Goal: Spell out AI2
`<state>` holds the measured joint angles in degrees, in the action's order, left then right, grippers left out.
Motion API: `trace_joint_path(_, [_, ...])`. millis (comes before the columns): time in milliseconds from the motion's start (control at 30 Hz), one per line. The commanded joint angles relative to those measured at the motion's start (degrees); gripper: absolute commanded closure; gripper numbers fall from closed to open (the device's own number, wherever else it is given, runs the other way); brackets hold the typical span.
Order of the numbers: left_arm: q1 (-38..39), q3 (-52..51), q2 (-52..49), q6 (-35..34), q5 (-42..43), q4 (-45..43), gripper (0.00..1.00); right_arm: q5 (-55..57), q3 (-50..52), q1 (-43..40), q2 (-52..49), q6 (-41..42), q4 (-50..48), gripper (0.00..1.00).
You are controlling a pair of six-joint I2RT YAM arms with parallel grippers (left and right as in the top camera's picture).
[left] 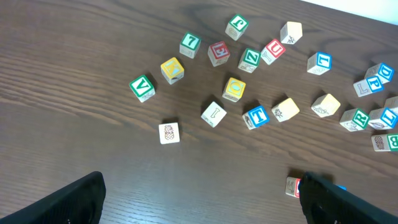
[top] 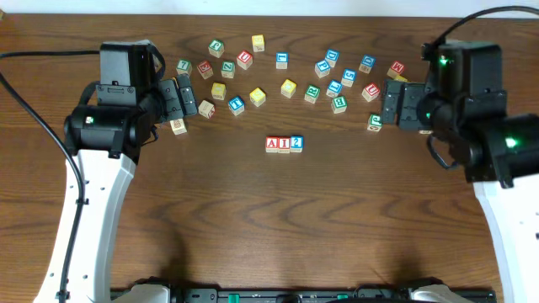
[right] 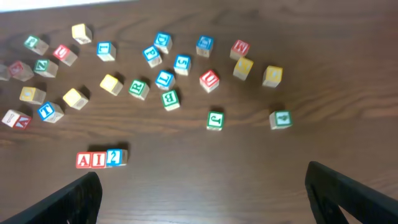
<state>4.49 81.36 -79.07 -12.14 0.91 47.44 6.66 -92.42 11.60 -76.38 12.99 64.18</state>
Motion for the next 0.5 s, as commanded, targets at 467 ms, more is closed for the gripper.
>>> trace_joint_path(467, [-0.2,0.7,0.0,0.3,-0.5,0.1,0.02,-7.9,40.8,-8.0,32.0,-14.2,-36.9,0.01])
